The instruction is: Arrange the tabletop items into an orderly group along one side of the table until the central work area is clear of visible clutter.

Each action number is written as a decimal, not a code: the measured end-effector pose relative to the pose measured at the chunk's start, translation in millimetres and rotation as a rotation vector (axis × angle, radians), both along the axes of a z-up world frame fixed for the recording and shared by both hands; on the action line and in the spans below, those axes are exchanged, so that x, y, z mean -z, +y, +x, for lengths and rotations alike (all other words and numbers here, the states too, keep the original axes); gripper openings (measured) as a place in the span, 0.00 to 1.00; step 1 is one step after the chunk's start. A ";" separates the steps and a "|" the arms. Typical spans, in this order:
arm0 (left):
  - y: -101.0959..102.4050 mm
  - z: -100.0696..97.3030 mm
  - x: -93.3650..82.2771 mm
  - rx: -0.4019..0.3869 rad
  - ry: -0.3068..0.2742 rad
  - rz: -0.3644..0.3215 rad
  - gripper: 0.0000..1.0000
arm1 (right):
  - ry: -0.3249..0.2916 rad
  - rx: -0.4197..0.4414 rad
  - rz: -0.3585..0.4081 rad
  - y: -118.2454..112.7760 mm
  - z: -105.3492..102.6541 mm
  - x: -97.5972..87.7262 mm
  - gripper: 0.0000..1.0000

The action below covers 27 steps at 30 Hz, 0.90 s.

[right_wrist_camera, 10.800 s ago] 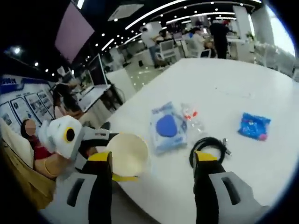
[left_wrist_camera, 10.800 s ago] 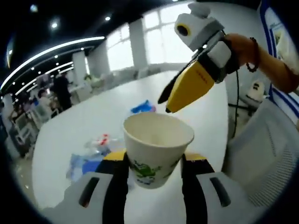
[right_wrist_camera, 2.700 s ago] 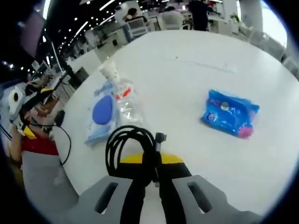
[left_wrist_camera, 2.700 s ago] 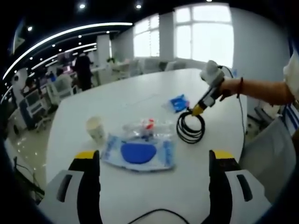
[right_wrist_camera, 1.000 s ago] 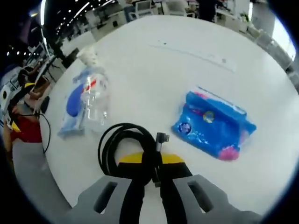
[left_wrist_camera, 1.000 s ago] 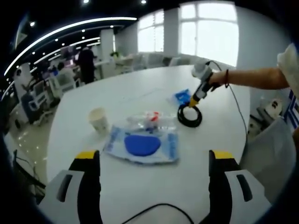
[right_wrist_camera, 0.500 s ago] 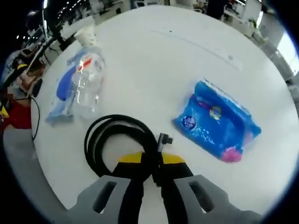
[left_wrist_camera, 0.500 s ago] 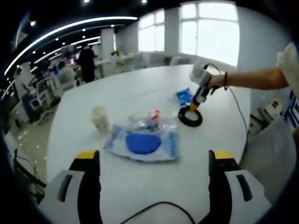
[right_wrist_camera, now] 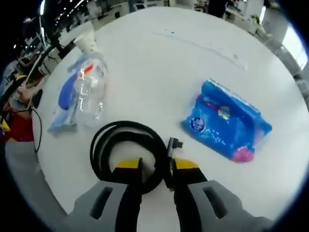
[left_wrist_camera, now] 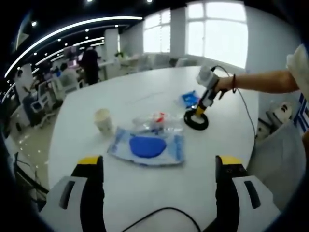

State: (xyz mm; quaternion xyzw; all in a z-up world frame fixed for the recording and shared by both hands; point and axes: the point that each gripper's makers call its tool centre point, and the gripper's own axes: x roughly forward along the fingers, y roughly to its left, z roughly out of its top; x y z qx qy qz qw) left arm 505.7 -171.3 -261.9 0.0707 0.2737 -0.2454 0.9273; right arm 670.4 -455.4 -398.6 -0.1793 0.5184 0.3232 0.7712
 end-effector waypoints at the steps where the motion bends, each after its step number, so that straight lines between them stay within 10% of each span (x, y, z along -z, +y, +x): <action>1: 0.0 -0.2 -0.2 0.000 0.000 0.000 0.93 | -0.002 0.003 0.002 0.3 -0.8 -1.5 0.29; 7: 0.1 -0.9 -1.4 -0.010 -0.002 -0.009 0.94 | -0.011 0.014 0.016 4.7 -4.0 -11.0 0.51; 27: -7.1 -4.2 -8.2 -0.006 -0.011 -0.032 0.96 | -0.055 -0.063 0.162 62.5 -26.8 -53.7 0.80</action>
